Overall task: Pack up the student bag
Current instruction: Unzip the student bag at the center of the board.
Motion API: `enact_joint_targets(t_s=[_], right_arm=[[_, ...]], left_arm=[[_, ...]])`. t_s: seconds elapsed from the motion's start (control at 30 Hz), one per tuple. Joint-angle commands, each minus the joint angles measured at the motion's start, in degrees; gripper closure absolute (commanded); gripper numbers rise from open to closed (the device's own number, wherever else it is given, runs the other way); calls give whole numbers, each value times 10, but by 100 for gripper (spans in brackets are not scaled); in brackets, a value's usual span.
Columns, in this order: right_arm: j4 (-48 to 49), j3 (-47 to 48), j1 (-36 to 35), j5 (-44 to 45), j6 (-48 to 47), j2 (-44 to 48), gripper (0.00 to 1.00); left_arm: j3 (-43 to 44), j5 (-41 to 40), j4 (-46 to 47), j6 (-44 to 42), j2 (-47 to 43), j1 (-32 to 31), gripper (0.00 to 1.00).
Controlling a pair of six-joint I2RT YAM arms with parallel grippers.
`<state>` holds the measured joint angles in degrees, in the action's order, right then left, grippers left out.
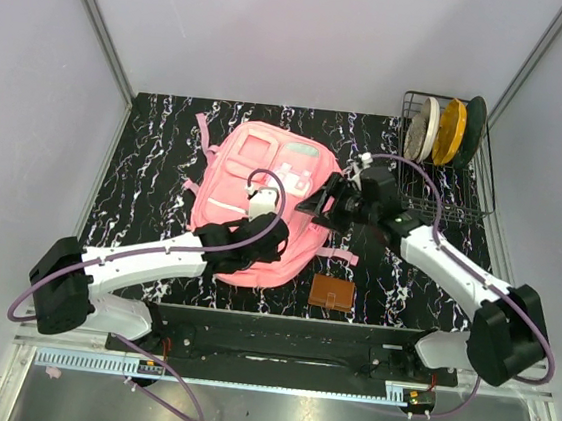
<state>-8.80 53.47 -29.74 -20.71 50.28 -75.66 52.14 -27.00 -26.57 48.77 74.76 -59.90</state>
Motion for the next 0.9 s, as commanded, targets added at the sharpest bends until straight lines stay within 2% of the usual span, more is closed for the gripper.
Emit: enact_joint_targets(t_s=[0.0, 0.17, 0.3, 0.33, 0.37, 0.43, 0.47, 0.57, 0.6, 0.73, 0.87], right_arm=[[63, 1, -34, -32, 50, -51, 30], [104, 3, -51, -26, 63, -74, 36], [71, 23, -53, -26, 47, -99, 42], [76, 22, -53, -30, 47, -101, 48], [79, 18, -53, -30, 48, -105, 58], [79, 18, -53, -29, 47, -112, 65], [75, 18, -53, -29, 46, -115, 74], [70, 21, -53, -24, 36, -120, 85], [64, 22, -53, -11, 32, -116, 98], [13, 39, -50, 53, -8, -93, 100], [-27, 58, -14, 67, -52, -80, 100]], left_arm=[[31, 28, 69, -32, -8, -1, 100], [27, 39, 82, -50, -15, -1, 100], [18, 55, 103, -70, -17, -1, 100], [18, 59, 106, -73, -17, -1, 100], [19, 61, 108, -75, -17, -1, 100], [23, 65, 110, -84, -14, -1, 100], [23, 68, 113, -88, -14, -1, 100], [23, 70, 116, -97, -15, -1, 100], [23, 71, 115, -99, -14, -1, 100], [29, 53, 86, -105, -12, -1, 100], [30, 10, 7, -108, -16, 0, 100]])
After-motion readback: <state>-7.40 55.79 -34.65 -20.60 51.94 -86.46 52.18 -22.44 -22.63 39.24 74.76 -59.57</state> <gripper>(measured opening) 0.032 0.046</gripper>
